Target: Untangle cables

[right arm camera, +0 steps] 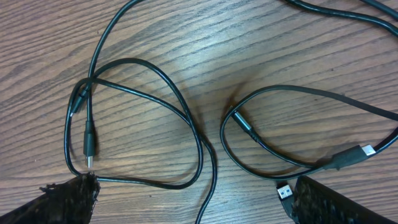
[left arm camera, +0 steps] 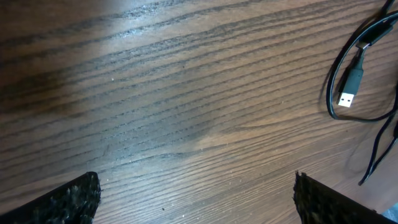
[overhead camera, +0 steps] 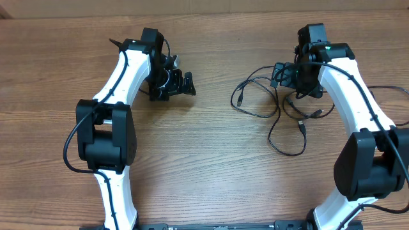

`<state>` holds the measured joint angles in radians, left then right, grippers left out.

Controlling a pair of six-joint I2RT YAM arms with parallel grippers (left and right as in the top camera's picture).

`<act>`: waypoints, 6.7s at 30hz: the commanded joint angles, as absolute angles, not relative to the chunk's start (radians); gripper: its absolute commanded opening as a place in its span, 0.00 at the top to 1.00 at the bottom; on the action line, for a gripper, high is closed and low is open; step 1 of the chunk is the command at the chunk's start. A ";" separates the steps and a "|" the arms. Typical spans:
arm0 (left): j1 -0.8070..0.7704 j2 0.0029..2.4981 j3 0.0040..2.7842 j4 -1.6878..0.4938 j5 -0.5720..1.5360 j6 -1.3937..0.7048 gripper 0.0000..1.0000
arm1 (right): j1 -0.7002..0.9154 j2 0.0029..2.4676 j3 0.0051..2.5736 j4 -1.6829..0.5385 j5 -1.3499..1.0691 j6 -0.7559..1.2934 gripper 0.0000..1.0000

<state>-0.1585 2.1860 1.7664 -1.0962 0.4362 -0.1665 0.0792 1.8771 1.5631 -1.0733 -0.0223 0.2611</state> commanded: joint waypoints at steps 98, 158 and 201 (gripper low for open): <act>-0.161 2.170 1.781 -1.087 0.387 -0.180 0.01 | 0.080 1.868 1.572 -1.070 -0.027 0.261 0.00; -0.345 1.137 0.780 -0.388 -0.040 -0.172 0.00 | 0.080 1.868 1.572 -1.070 -0.027 0.262 0.00; -0.116 0.046 0.005 -0.079 -0.003 -0.076 0.00 | 0.080 1.868 1.572 -1.070 -0.027 0.261 0.00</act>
<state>-0.1219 0.1314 0.0082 -0.0776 -0.0082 -0.1749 0.0792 1.8771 1.5631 -1.0740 -0.0231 0.2607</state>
